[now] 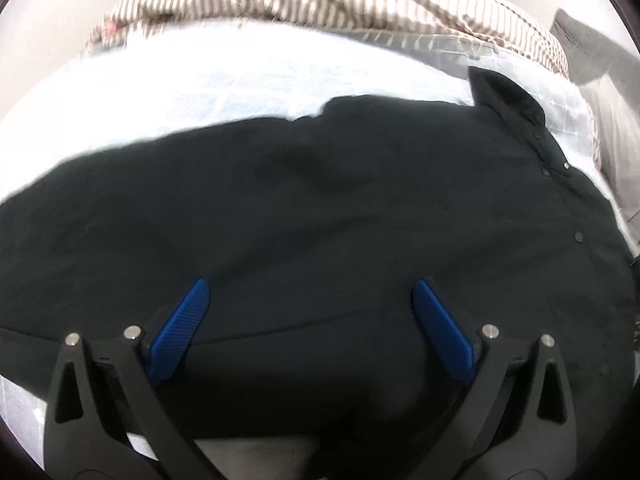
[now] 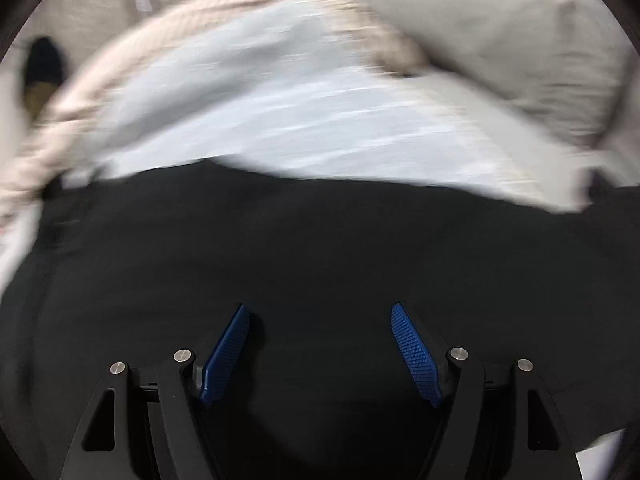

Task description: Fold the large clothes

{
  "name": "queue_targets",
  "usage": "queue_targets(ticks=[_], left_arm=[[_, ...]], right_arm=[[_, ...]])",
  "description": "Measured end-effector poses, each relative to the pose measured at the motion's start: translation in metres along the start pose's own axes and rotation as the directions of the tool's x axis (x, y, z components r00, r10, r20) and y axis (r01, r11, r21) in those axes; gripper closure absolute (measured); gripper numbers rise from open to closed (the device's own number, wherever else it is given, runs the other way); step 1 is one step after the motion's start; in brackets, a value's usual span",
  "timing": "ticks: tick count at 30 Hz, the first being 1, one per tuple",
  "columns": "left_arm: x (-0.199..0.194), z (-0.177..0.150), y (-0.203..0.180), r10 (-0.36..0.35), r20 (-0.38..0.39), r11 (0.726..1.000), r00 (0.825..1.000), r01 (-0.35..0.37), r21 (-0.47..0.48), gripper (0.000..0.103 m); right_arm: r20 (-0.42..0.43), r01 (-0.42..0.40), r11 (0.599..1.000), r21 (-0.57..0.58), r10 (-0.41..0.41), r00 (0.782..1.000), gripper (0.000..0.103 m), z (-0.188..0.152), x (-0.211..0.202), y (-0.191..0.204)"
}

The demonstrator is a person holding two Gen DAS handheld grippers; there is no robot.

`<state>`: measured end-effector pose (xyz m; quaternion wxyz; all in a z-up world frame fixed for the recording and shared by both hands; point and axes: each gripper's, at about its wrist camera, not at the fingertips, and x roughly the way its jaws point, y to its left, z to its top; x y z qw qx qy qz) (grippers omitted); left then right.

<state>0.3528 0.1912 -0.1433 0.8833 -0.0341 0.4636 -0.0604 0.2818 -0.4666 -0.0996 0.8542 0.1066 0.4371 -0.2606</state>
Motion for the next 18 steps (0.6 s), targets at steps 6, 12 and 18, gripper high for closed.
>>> queue_targets(ticks=[6,12,18], left_arm=[[-0.04,0.037,-0.003,-0.031,0.068,0.984,0.997,0.042,-0.172,0.002],[-0.024,0.093,-0.115,-0.05,0.089,0.996,0.995,0.055,-0.065,0.001],[0.05,0.092,-0.155,-0.175,0.085,0.958,0.981,0.19,-0.215,0.001]], right_arm=[[0.028,0.015,0.991,0.132,-0.019,0.999,0.026,0.022,-0.021,-0.034],[0.104,-0.182,0.983,0.028,0.179,0.978,0.023,0.074,-0.043,0.082],[0.092,-0.454,0.889,-0.057,0.458,0.884,0.022,0.086,-0.034,0.211]])
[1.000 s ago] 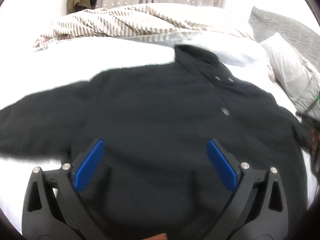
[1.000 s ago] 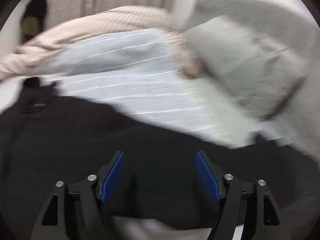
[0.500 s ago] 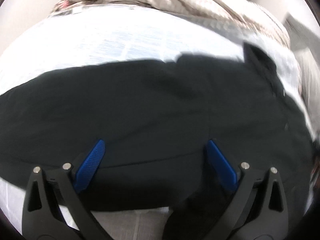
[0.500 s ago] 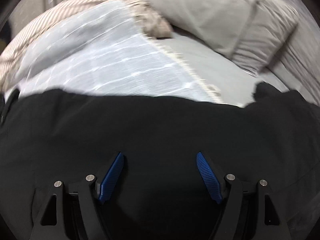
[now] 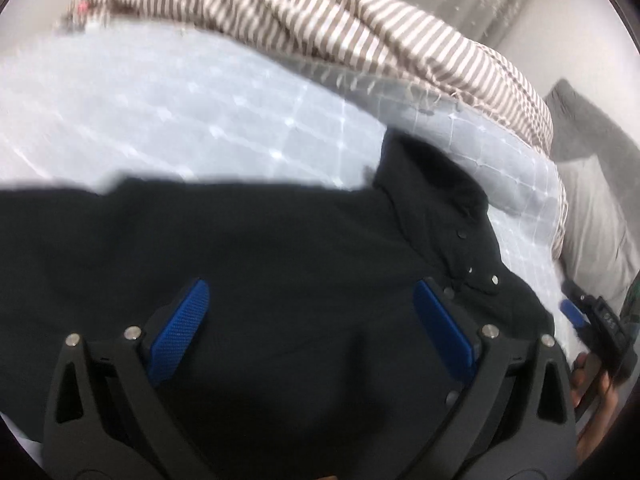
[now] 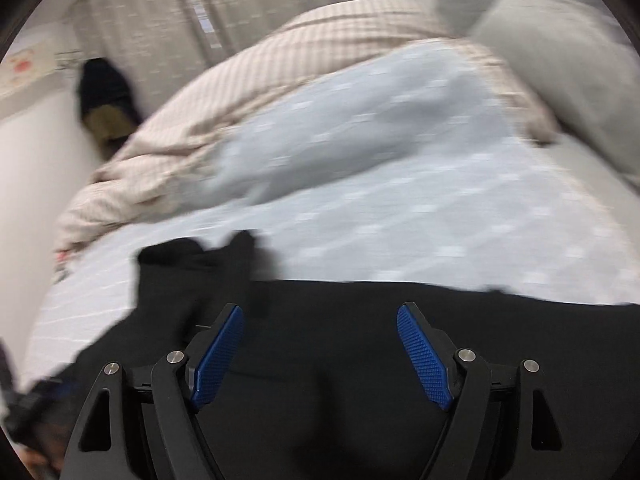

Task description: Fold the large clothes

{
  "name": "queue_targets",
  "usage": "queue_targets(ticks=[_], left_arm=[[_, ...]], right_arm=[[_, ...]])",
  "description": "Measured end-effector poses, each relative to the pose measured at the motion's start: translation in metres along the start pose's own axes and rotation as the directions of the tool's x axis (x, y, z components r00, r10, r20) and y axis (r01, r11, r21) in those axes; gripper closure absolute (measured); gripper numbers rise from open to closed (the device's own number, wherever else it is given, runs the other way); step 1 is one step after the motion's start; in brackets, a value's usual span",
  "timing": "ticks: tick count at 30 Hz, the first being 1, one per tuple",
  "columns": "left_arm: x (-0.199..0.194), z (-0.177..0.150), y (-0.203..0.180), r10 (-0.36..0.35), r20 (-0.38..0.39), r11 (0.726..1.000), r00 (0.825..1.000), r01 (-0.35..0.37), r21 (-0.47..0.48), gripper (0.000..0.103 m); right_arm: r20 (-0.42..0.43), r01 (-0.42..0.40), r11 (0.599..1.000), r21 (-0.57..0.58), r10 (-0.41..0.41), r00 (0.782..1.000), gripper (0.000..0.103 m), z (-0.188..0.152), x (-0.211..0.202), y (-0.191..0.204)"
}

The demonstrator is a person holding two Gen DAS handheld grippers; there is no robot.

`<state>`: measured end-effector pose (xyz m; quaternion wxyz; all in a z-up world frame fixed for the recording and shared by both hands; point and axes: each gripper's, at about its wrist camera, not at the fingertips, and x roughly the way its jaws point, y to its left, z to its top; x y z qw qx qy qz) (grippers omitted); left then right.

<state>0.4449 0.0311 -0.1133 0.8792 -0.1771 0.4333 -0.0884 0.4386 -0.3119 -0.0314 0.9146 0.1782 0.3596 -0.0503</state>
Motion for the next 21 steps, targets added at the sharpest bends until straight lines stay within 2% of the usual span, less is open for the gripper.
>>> queue_targets(ticks=[1,3,4,5,6,8,11,14,16,17,18,19,20,21], left_arm=[[0.013,-0.01,0.001,-0.023,0.001,1.0,1.0,0.023,-0.018,0.001],[0.019,-0.025,0.003,-0.019,0.066,0.999,0.998,0.021,-0.025,0.001],[0.019,-0.024,-0.002,-0.004,0.074,1.0,0.997,0.005,-0.015,0.001],[0.017,-0.019,-0.006,0.005,0.048,1.0,0.999,-0.005,0.0,0.001],[0.011,-0.015,-0.008,-0.01,0.056,1.0,0.998,0.009,0.016,0.001],[0.001,-0.013,-0.008,-0.042,0.123,0.999,0.991,0.038,0.038,0.001],[0.003,-0.01,0.004,-0.023,0.095,0.999,0.995,0.02,0.031,0.001],[0.001,-0.008,0.015,-0.007,0.097,1.0,0.995,0.007,0.0,0.001],[0.0,-0.006,0.019,-0.031,0.101,0.999,0.994,0.032,-0.017,0.001],[-0.001,-0.006,0.021,-0.041,0.102,0.999,0.994,0.044,-0.024,0.001],[-0.001,-0.005,0.022,-0.052,0.102,0.998,0.993,0.055,-0.028,0.001],[-0.001,-0.005,0.022,-0.057,0.103,0.998,0.993,0.06,-0.027,0.001],[-0.001,-0.005,0.023,-0.055,0.106,0.998,0.993,0.058,-0.027,0.001],[-0.003,-0.005,0.025,-0.044,0.118,0.998,0.992,0.049,-0.032,0.001]], right_arm=[[0.005,-0.041,0.999,-0.017,0.042,0.999,0.022,-0.002,0.009,0.011],[0.019,-0.177,0.983,-0.052,0.178,0.984,0.023,-0.003,0.033,0.031],[0.02,-0.227,0.972,-0.058,0.229,0.973,0.023,-0.004,0.04,0.038],[0.022,-0.266,0.962,-0.066,0.268,0.963,0.023,-0.004,0.047,0.043],[0.034,-0.282,0.957,-0.07,0.285,0.958,0.023,-0.002,0.057,0.049],[0.04,-0.272,0.96,-0.065,0.275,0.961,0.025,0.001,0.079,0.056],[0.024,-0.235,0.969,-0.075,0.238,0.971,0.031,0.003,0.105,0.065],[-0.017,-0.19,0.973,-0.131,0.19,0.982,0.039,0.009,0.131,0.079],[-0.03,-0.143,0.974,-0.174,0.14,0.99,0.049,0.013,0.144,0.089],[-0.033,-0.126,0.975,-0.182,0.122,0.992,0.068,0.014,0.148,0.092],[-0.04,-0.129,0.975,-0.18,0.124,0.992,0.082,0.015,0.152,0.094],[-0.038,-0.123,0.978,-0.167,0.118,0.992,0.086,0.015,0.154,0.095],[-0.024,-0.126,0.979,-0.161,0.124,0.992,0.095,0.015,0.15,0.097],[-0.012,-0.144,0.976,-0.163,0.145,0.989,0.096,0.014,0.146,0.1]])
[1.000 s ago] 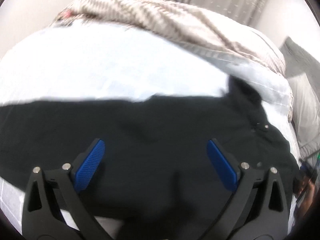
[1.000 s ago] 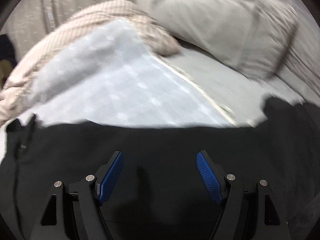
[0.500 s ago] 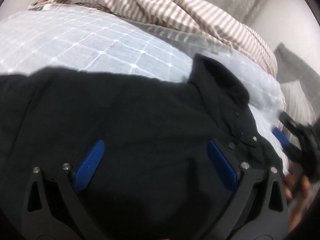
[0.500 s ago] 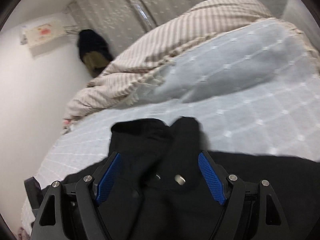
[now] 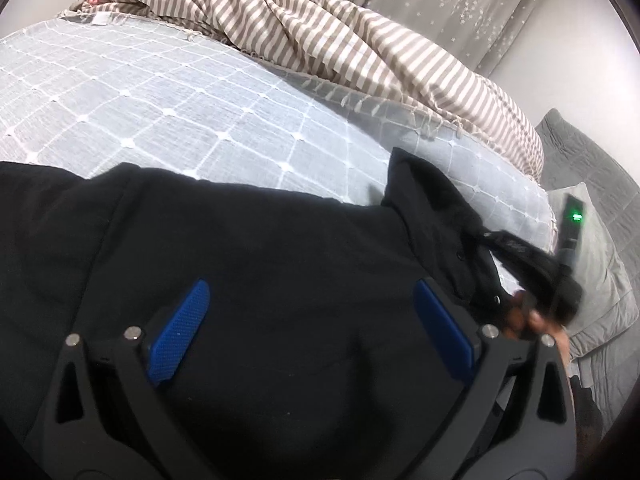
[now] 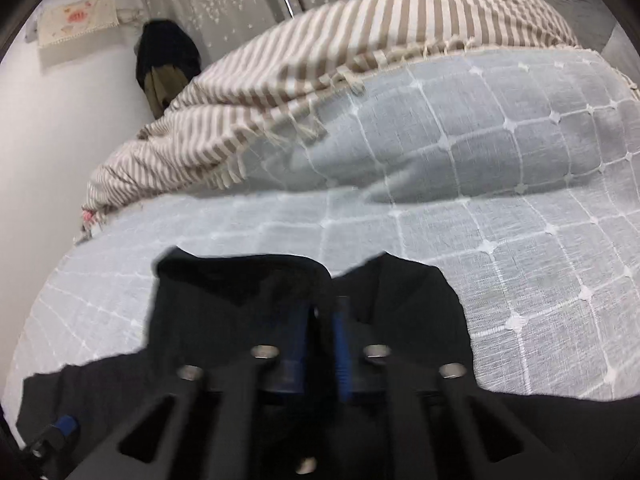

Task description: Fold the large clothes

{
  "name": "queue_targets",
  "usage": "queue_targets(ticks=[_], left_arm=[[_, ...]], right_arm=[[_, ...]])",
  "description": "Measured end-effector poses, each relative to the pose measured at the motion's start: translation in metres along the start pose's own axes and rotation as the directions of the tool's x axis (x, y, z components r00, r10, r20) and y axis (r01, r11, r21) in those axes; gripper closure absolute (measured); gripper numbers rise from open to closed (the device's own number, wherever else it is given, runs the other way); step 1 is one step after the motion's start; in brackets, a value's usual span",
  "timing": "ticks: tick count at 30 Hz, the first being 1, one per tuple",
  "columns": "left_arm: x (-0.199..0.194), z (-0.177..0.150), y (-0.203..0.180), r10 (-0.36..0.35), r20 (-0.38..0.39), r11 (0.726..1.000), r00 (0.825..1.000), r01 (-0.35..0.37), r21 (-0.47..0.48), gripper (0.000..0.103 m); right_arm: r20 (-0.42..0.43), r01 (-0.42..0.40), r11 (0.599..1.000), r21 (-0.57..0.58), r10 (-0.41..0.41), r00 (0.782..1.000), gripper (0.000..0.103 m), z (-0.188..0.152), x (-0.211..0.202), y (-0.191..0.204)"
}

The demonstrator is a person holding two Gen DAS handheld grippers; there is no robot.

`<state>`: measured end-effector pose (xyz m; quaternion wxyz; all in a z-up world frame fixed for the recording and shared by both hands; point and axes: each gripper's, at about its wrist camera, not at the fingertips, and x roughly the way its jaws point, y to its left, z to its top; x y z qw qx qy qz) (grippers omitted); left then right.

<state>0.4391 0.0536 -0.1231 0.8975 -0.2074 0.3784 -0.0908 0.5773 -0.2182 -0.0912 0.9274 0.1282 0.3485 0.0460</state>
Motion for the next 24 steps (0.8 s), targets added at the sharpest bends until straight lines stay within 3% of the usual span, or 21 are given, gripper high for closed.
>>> queue_targets(ticks=[3,7,11,13,16,19,20,22,23,24], left_arm=[[-0.006,0.004,0.005,0.004,0.035,1.0,0.999,-0.004,-0.022,0.001],[-0.016,0.01,0.016,0.007,0.075,0.997,0.997,-0.001,-0.075,0.002],[-0.018,0.011,0.025,0.023,0.088,0.995,0.996,-0.014,-0.101,0.002],[-0.017,0.012,0.027,0.026,0.08,0.994,0.996,-0.017,-0.104,0.004],[-0.016,0.012,0.027,0.04,0.073,0.995,0.997,-0.032,-0.099,0.005],[-0.017,0.012,0.023,0.073,0.085,0.995,0.994,-0.067,-0.077,0.005],[-0.017,0.011,0.022,0.081,0.086,0.995,0.993,-0.075,-0.07,0.006],[-0.016,0.01,0.014,0.095,0.083,0.995,0.992,-0.092,-0.039,0.011],[-0.015,0.01,0.011,0.097,0.081,0.995,0.992,-0.095,-0.032,0.014],[-0.014,0.011,0.005,0.089,0.074,0.996,0.993,-0.088,-0.019,0.015]], right_arm=[[0.057,-0.055,0.992,-0.116,0.062,0.996,0.096,-0.001,-0.029,0.034],[0.044,-0.14,0.958,-0.249,0.156,0.987,0.096,-0.008,-0.046,0.084],[-0.093,-0.253,0.911,-0.325,0.235,0.967,0.096,-0.031,-0.034,0.131],[-0.18,-0.274,0.908,-0.317,0.227,0.957,0.096,-0.049,-0.019,0.14],[-0.296,-0.3,0.911,-0.285,0.214,0.931,0.092,-0.073,0.005,0.138],[-0.305,-0.339,0.914,-0.224,0.265,0.915,0.091,-0.077,0.0,0.123],[-0.306,-0.349,0.914,-0.209,0.278,0.911,0.087,-0.073,-0.008,0.116],[-0.257,-0.347,0.918,-0.193,0.294,0.921,0.066,-0.06,-0.035,0.099],[-0.199,-0.322,0.928,-0.186,0.285,0.938,0.041,-0.054,-0.052,0.087],[-0.125,-0.279,0.943,-0.184,0.259,0.958,0.029,-0.045,-0.068,0.07]])
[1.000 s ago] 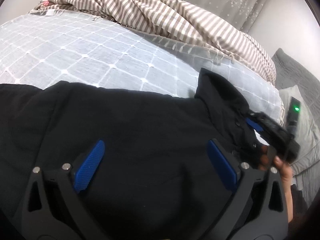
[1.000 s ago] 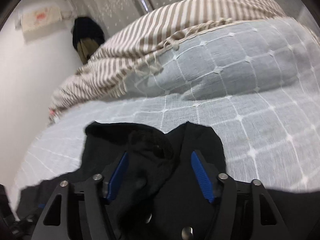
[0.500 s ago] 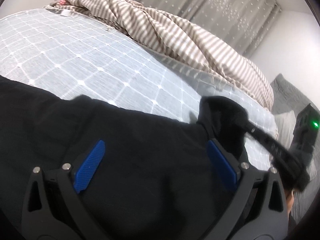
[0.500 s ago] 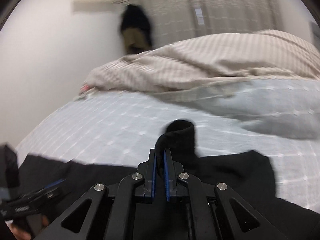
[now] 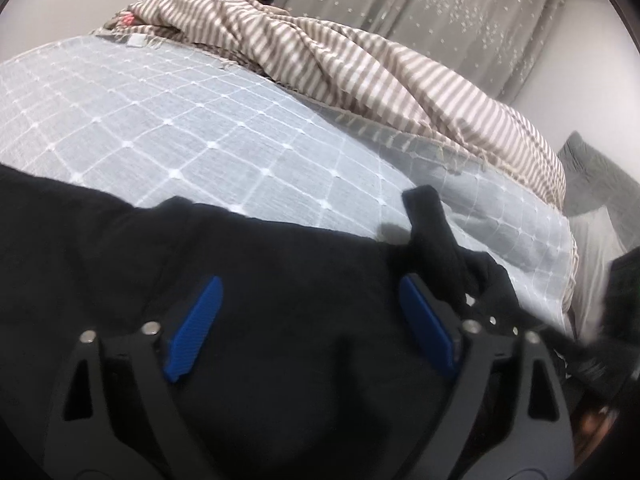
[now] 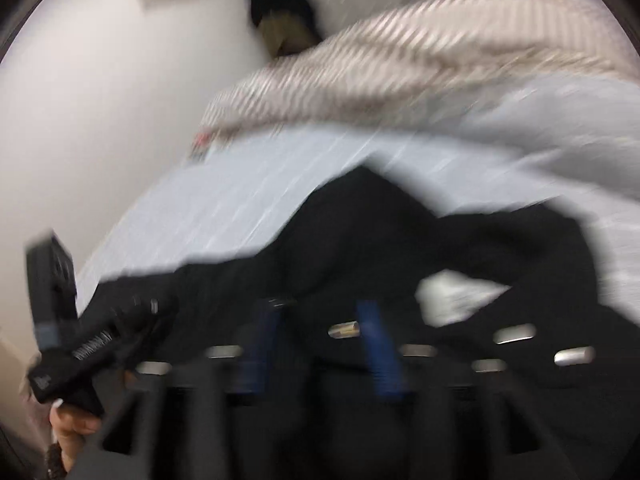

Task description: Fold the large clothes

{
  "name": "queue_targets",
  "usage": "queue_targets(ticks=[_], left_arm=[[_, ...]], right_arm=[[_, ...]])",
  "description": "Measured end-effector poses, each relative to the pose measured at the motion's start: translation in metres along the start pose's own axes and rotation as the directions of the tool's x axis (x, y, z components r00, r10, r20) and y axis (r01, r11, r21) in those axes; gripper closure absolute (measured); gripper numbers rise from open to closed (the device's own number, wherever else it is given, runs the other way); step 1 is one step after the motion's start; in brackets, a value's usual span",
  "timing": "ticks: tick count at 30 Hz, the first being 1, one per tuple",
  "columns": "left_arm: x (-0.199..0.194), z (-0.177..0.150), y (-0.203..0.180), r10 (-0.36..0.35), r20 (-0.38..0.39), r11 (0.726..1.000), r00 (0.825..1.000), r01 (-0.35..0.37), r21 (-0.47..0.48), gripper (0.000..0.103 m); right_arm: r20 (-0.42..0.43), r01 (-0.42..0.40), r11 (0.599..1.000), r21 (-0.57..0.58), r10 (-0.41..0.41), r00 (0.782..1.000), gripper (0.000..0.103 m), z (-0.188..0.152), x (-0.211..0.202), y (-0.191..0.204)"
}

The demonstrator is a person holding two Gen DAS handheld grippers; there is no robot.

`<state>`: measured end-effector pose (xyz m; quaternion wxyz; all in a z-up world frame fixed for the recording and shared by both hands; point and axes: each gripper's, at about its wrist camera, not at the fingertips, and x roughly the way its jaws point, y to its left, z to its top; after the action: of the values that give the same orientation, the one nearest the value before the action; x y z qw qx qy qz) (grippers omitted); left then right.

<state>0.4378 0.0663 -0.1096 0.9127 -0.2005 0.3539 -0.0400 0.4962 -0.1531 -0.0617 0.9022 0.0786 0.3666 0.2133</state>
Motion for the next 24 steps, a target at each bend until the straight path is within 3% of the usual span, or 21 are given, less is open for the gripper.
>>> queue_targets(ticks=[2,5,7,9,11,13,14,15,20,22,23,24], left_arm=[[0.007,0.007,-0.015,-0.013,-0.024,0.999,1.0,0.014,0.037,0.017],[0.018,0.021,-0.041,0.001,-0.005,0.99,1.0,0.0,0.139,0.036],[0.03,0.03,-0.055,-0.026,-0.011,0.982,1.0,0.028,0.188,0.052],[0.05,0.038,-0.069,-0.034,-0.05,0.973,0.998,0.045,0.228,0.056],[0.071,0.045,-0.081,0.007,-0.083,0.965,0.997,0.015,0.261,0.056],[0.082,0.048,-0.09,0.01,-0.1,0.958,0.995,0.019,0.288,0.04],[0.088,0.05,-0.094,0.006,-0.102,0.953,0.995,0.025,0.303,0.02],[0.094,0.052,-0.099,0.011,-0.095,0.948,0.995,0.019,0.319,0.015],[0.136,0.057,-0.102,-0.007,-0.146,0.957,0.989,0.049,0.285,0.016],[0.146,0.045,-0.093,-0.069,-0.167,0.965,0.984,0.108,0.239,0.058],[0.146,0.039,-0.089,-0.117,-0.186,0.964,0.976,0.156,0.214,0.093],[0.14,0.034,-0.084,-0.141,-0.173,0.969,0.975,0.172,0.179,0.093]], right_arm=[[0.095,0.076,0.997,0.027,-0.079,0.992,0.029,0.005,-0.026,-0.025],[0.139,0.158,0.964,0.212,-0.189,0.972,0.031,0.005,-0.047,-0.08],[0.147,0.17,0.952,0.257,-0.212,0.966,0.045,0.001,-0.05,-0.097],[0.115,0.194,0.944,0.266,-0.231,0.966,0.056,-0.001,-0.041,-0.107],[0.086,0.257,0.933,0.252,-0.286,0.954,0.056,-0.004,-0.032,-0.109],[0.076,0.328,0.919,0.219,-0.352,0.933,0.055,-0.005,-0.024,-0.107],[0.076,0.344,0.913,0.217,-0.368,0.927,0.054,-0.004,-0.022,-0.108],[0.065,0.344,0.911,0.226,-0.366,0.928,0.053,-0.003,-0.021,-0.112],[0.098,0.272,0.91,0.314,-0.316,0.944,0.043,0.012,-0.02,-0.13],[0.085,0.276,0.906,0.32,-0.318,0.944,0.042,0.011,-0.016,-0.133],[0.075,0.28,0.91,0.307,-0.316,0.946,0.042,0.01,-0.015,-0.13],[0.072,0.284,0.912,0.297,-0.318,0.945,0.042,0.009,-0.014,-0.13]])
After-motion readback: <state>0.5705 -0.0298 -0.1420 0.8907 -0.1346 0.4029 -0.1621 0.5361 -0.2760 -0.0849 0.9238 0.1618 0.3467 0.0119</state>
